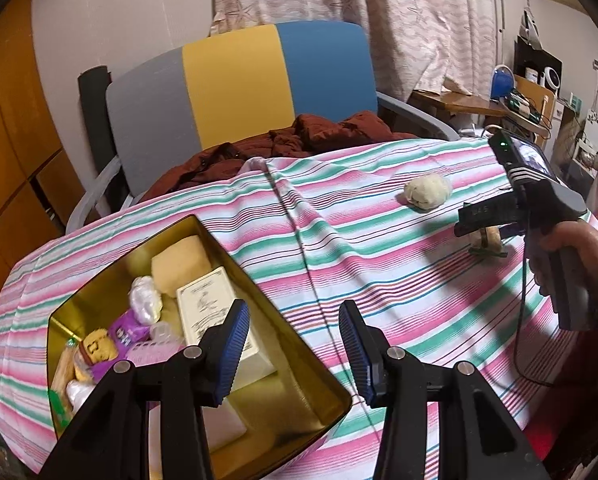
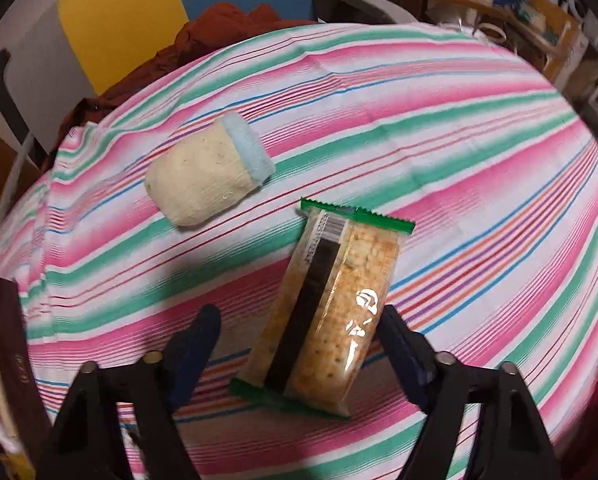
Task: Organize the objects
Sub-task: 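Grasp the green-edged cracker packet with the right tool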
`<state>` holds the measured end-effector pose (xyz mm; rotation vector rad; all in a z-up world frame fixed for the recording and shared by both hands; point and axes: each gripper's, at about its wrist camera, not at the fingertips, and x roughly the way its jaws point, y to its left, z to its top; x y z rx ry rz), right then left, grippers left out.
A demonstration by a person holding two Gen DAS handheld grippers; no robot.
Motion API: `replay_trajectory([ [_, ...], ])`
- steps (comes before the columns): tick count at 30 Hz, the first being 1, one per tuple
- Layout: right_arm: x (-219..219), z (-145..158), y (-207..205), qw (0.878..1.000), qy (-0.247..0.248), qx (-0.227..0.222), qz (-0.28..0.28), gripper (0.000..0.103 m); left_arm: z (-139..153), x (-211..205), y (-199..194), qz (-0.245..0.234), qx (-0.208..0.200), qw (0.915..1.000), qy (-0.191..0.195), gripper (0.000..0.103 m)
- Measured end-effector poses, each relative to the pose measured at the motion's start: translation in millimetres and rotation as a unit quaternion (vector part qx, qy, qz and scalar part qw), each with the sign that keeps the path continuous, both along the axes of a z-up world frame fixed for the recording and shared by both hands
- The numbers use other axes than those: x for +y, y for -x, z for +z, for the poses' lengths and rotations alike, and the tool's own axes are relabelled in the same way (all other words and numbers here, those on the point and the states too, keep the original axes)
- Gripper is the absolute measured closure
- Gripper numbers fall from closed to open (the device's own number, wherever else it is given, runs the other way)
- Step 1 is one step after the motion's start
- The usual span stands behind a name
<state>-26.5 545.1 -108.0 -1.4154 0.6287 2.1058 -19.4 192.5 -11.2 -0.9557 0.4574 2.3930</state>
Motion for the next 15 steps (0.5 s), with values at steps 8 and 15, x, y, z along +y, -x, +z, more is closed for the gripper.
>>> replay_trajectory([
  [8,0.8,5.3,-6.5,0.999,-0.029,-0.016,0.014,0.054,-5.8,23.8,6.7,-0.022,-0.007,0.9997,0.008,0.056],
  [15,16.9,6.9,-19.0,0.999,-0.021,-0.028,-0.017,0.055,-11.4,52.8,12.5,-0.050,-0.014,0.9986,0.014,0.056],
])
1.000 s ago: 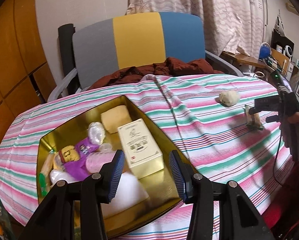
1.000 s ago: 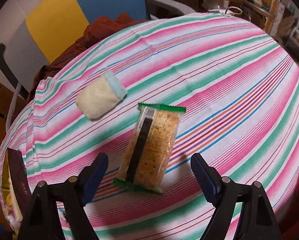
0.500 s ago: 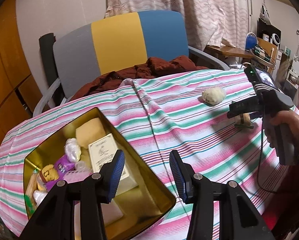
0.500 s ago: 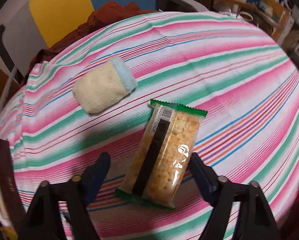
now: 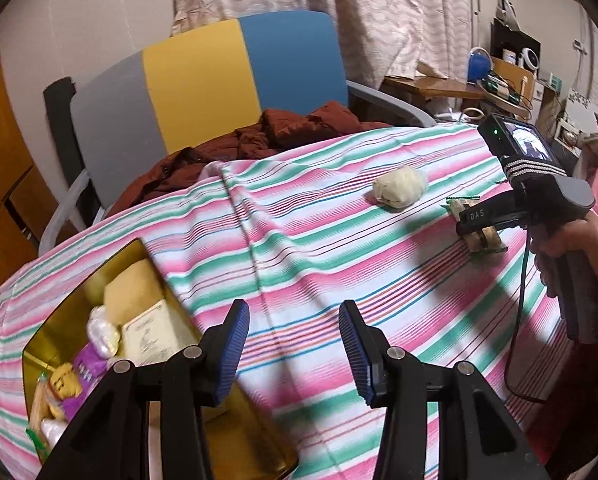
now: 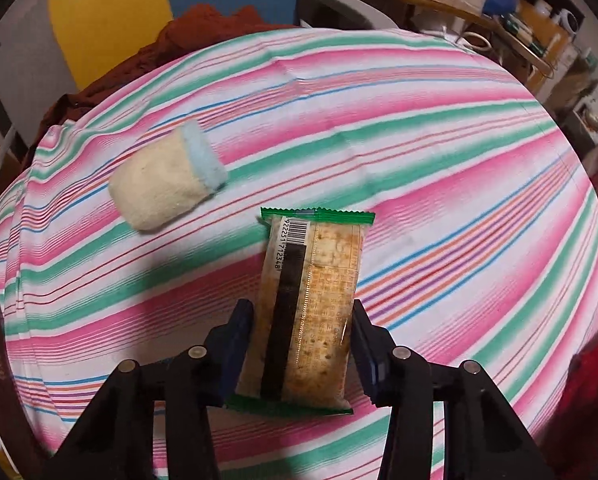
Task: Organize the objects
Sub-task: 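Grasp the green-edged cracker packet with the right tool, then grasp the cream knit roll with the left tool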
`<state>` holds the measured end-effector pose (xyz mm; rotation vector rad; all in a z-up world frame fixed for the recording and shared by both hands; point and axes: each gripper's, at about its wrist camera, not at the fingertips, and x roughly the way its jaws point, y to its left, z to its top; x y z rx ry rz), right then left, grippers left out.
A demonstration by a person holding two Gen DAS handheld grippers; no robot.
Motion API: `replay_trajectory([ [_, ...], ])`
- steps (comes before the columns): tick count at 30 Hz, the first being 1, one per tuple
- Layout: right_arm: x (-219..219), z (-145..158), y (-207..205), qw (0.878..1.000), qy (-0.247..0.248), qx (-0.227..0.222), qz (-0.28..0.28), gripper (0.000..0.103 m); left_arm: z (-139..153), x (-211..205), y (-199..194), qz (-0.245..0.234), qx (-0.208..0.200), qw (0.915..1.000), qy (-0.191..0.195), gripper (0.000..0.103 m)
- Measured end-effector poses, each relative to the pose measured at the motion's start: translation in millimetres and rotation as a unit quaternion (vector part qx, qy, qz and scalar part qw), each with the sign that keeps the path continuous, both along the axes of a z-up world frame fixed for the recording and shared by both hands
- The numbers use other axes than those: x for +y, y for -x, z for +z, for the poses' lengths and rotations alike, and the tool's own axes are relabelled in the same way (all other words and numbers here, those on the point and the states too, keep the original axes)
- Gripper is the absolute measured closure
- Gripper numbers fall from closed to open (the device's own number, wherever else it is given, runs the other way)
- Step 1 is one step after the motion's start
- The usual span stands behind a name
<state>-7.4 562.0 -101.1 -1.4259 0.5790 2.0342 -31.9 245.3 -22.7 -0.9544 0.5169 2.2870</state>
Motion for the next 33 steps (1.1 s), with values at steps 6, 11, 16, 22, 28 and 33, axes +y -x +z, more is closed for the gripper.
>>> replay_trajectory([
  [6,7.6,1.9,-7.8,1.000,0.002,-0.007,-0.012,0.055,-3.6,26.3,11.6,-0.014,-0.037,0.9991,-0.015,0.056],
  [11,12.1,2.5,-12.9,1.000,0.004,-0.012,-0.019,0.055,-9.8,51.4,25.8,-0.022,-0.071,0.9971,-0.017,0.056],
  [16,8.5,5.5,-19.1,1.000,0.009,-0.014,-0.020,0.054,-10.9,81.0,33.3,-0.053,-0.069,0.9962,-0.008,0.056],
  [22,9.2,8.7,-24.7,0.999,0.020,-0.010,-0.025,0.049,-16.5,117.7,45.4,-0.090,-0.057,0.9942,0.012,0.056],
  [28,7.5,12.2,-30.0,0.999,0.028,-0.009,-0.026,0.045,-27.9,155.6,60.3,-0.134,-0.071,0.9882,0.024,0.054],
  [33,6.7,15.5,-34.7,0.999,0.033,-0.007,-0.027,0.045,-38.3,183.2,70.6,-0.169,-0.084,0.9815,0.034,0.050],
])
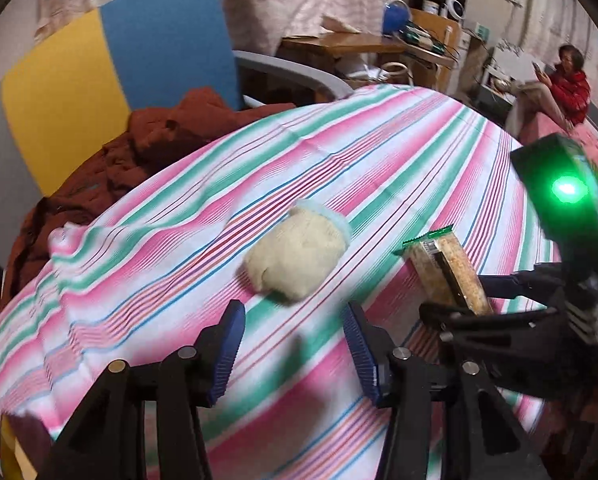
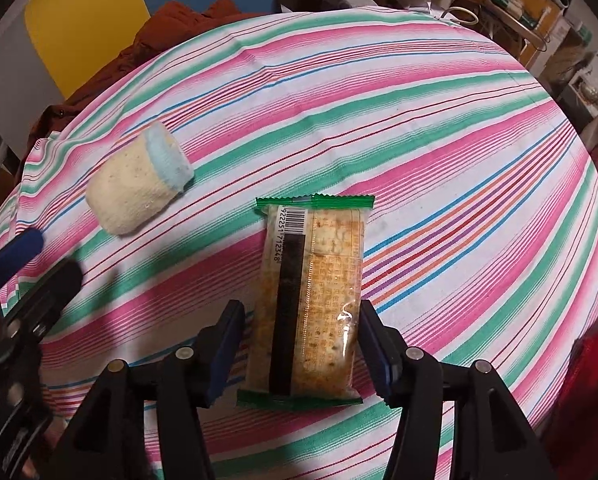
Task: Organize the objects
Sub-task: 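Grasp the cream knit roll with the left tool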
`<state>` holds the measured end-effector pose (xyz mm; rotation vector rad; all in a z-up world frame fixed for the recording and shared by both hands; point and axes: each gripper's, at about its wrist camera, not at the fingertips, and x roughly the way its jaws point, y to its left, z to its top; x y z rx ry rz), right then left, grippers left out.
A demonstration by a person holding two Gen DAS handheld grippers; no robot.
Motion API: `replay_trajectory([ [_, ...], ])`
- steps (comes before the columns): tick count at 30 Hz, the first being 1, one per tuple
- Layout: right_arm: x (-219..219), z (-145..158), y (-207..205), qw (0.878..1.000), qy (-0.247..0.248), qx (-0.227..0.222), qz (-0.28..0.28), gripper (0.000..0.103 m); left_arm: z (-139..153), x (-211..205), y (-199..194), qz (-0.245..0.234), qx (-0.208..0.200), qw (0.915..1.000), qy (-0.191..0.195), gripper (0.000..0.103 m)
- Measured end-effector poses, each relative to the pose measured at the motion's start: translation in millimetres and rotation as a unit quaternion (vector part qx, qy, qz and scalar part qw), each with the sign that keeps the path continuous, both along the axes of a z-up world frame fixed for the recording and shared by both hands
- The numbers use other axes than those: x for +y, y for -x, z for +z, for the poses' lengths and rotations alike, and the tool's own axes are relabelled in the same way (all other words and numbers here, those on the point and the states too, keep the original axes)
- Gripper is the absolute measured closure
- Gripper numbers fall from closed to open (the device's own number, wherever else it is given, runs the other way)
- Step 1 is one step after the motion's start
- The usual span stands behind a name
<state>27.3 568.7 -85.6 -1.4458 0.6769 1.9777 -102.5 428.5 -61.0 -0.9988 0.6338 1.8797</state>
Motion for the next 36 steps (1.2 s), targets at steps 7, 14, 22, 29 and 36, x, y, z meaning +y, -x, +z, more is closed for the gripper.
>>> replay_trajectory([
  [7,-2.0,4.8,-5.7,1.000,0.007,0.002,-0.003,0.040,-9.2,32.4,6.8,-0.046,0.016,0.9988,0.011,0.044],
  [14,-7.2,8.7,-7.7,1.000,0.003,-0.003,0.004,0.037,-27.7,51.3,21.7,-0.058,0.056,0.9962,0.034,0.040],
  [22,-14.6,14.4,-9.4,1.000,-0.014,-0.010,0.015,0.040,-32.6,47.8,31.9,-0.042,0.048,0.9977,0.025,0.050],
  [29,-17.0,23.7,-13.5,0.999,-0.028,-0.004,0.019,0.056,-26.5,17.6,28.8,0.007,0.015,0.9998,0.007,0.054],
  [36,-26.1,34.0,-13.6,0.999,-0.012,0.027,0.038,0.056,-15.3,-25.9,13.2,0.069,-0.023,0.9973,-0.008,0.054],
])
